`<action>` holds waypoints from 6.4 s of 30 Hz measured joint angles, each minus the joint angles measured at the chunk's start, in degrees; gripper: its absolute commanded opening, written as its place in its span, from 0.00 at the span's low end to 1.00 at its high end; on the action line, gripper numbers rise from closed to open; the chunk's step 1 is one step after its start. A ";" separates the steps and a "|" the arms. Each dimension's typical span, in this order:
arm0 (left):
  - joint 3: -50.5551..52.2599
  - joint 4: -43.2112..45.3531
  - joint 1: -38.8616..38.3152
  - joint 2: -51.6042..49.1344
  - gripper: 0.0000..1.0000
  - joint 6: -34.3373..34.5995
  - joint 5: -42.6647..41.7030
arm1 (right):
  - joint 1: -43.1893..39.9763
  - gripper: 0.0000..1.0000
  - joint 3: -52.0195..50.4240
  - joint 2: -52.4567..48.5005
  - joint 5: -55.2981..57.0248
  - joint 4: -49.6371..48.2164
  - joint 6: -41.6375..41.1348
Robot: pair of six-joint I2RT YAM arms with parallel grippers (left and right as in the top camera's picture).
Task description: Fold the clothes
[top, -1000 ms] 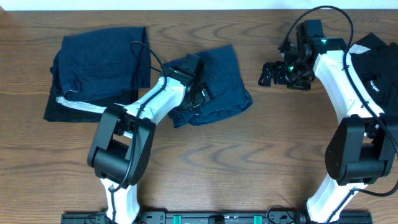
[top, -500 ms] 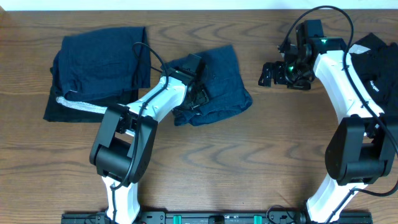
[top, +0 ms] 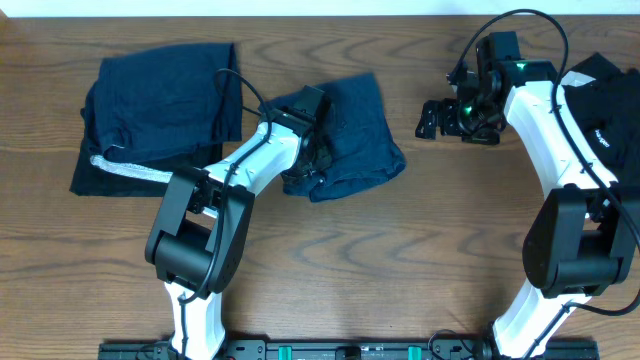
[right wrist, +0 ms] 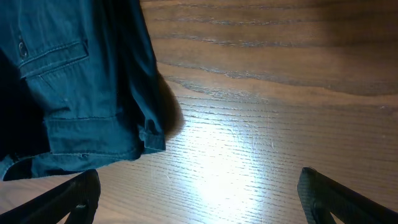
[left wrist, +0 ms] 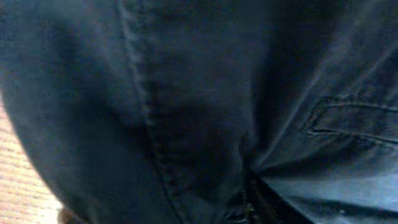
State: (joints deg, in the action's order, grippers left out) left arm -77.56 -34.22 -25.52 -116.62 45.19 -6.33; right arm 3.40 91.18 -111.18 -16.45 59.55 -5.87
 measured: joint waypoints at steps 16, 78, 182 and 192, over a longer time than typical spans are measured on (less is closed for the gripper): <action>-1.31 -0.68 0.00 -0.31 0.06 -5.46 -0.57 | 0.00 0.99 0.00 0.00 0.00 0.02 0.00; -3.48 11.32 25.79 19.98 0.06 -45.20 15.72 | 0.00 0.99 0.00 0.00 0.00 0.02 0.00; -5.29 3.13 48.59 11.43 0.60 -35.26 -0.42 | 0.00 0.99 0.00 0.00 0.00 0.00 0.00; -4.87 4.17 48.59 3.28 0.60 -34.69 -0.59 | 0.00 0.99 0.00 0.00 0.00 0.02 0.00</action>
State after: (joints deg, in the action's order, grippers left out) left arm -82.43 -30.04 23.07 -113.34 10.50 -6.92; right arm 3.40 91.18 -111.18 -16.45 59.57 -5.87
